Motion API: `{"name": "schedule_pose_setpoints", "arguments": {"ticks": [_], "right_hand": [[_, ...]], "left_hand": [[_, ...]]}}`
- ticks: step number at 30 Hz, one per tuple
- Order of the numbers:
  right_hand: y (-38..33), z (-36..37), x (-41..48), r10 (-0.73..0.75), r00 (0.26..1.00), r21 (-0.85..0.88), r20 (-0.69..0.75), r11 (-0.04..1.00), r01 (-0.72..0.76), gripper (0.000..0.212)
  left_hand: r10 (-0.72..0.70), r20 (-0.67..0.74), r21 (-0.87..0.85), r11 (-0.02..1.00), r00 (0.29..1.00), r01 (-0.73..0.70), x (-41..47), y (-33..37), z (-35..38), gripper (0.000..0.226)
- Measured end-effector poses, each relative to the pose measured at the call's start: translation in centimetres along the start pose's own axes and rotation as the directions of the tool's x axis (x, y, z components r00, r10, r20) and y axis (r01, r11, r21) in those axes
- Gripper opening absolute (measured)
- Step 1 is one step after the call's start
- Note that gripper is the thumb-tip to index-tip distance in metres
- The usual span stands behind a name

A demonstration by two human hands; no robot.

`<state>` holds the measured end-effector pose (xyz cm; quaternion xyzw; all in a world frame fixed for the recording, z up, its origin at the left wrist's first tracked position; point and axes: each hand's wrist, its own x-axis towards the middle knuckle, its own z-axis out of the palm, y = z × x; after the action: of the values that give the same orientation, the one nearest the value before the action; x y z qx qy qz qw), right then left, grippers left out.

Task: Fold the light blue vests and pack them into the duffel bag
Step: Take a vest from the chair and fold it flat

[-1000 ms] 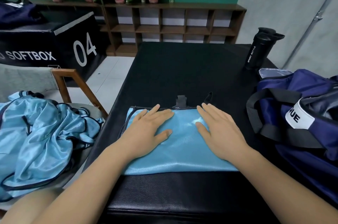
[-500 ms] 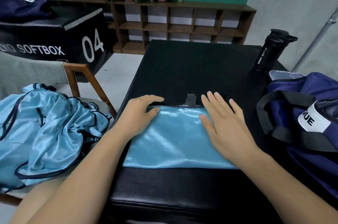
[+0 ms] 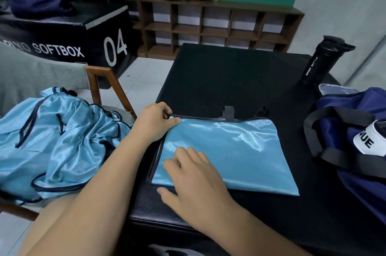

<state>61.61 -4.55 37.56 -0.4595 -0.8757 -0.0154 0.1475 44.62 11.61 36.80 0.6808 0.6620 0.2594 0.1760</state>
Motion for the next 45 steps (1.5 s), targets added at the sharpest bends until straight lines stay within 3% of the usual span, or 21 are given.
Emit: {"name": "schedule_pose_setpoints", "arguments": {"ticks": [6, 8, 13, 17, 20, 24, 27, 29, 36, 45], "right_hand": [[-0.8, 1.9, 0.7, 0.05, 0.997, -0.033, -0.054, 0.998, -0.052, 0.03], [-1.1, 2.2, 0.9, 0.046, 0.998, -0.06, -0.043, 0.997, -0.048, 0.03], [-1.8, 2.6, 1.4, 0.066, 0.997, -0.076, -0.026, 0.995, -0.068, 0.052], [-2.6, 1.6, 1.7, 0.104, 0.98, 0.028, -0.169, 0.995, -0.101, 0.035], [-2.2, 0.2, 1.4, 0.167, 0.957, 0.171, -0.238, 0.977, -0.128, 0.018], [-0.6, -2.5, 0.1, 0.293, 0.953, 0.473, -0.08, 0.853, -0.223, 0.019], [0.8, -4.6, -1.5, 0.403, 0.913, 0.664, -0.07, 0.701, -0.258, 0.018], [1.9, -5.6, -2.7, 0.485, 0.874, 0.765, -0.044, 0.579, -0.283, 0.017], [5.9, -7.7, -7.1, 0.646, 0.763, 0.89, 0.03, 0.33, -0.314, 0.013], [9.5, -5.8, -12.0, 0.699, 0.692, 0.88, 0.18, 0.2, -0.431, 0.022]], "left_hand": [[-0.025, 0.084, 0.143, 0.99, 0.996, 0.013, 0.1, 0.4, -0.5, 0.037], [-0.01, 0.096, 0.105, 0.994, 0.995, 0.0, 0.1, 0.6, -0.3, 0.031], [-0.073, 0.044, -0.016, 0.997, 0.996, 0.074, -0.3, 1.0, -0.7, 0.019], [-0.106, 0.037, -0.062, 0.992, 0.994, 0.108, -0.6, 0.8, -1.8, 0.015], [-0.153, 0.047, -0.212, 0.964, 0.987, 0.16, -0.7, 1.2, -3.0, 0.02], [-0.195, 0.066, -0.414, 0.887, 0.979, 0.204, -0.8, 3.3, -4.5, 0.025], [-0.161, 0.14, -0.58, 0.786, 0.977, 0.213, -1.0, 6.1, -4.7, 0.025], [-0.098, 0.147, -0.613, 0.772, 0.984, 0.168, -0.6, 8.2, -4.5, 0.022], [0.141, 0.148, -0.516, 0.855, 0.979, -0.045, 0.7, 16.5, -1.5, 0.01], [0.145, 0.28, -0.351, 0.935, 0.949, -0.039, 0.1, 20.8, 5.5, 0.015]]}}
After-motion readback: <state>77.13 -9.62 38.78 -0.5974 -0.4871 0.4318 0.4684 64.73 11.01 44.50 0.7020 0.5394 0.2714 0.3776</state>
